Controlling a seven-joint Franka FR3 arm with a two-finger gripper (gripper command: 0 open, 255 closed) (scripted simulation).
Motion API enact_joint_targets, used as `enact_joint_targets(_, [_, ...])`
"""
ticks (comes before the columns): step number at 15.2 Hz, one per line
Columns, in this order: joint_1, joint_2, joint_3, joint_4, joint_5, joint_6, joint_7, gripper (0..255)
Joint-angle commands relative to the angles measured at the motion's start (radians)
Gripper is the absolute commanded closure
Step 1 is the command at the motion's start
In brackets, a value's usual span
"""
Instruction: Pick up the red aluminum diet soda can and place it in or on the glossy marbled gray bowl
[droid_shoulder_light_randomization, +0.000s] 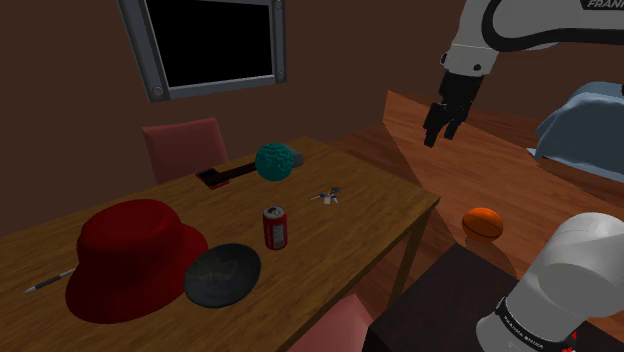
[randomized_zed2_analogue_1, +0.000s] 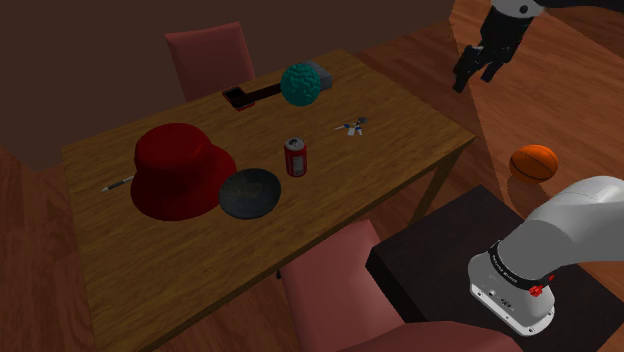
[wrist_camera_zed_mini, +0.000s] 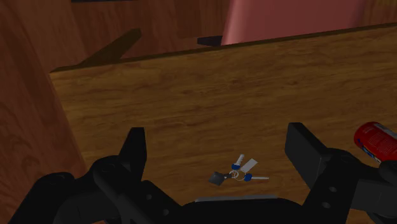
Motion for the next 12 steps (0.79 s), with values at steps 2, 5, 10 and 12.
enact_joint_targets(2, [0.007, 0.016, 0.018, -0.002, 0.011, 0.018, 0.019, 0])
enact_joint_targets(5, [0.027, 0.071, 0.072, -0.002, 0.04, 0.07, 0.074, 0])
enact_joint_targets(10, [0.057, 0.183, 0.159, 0.021, 0.076, 0.157, 0.165, 0])
enact_joint_targets(12, [0.067, 0.234, 0.194, 0.039, 0.084, 0.19, 0.201, 0])
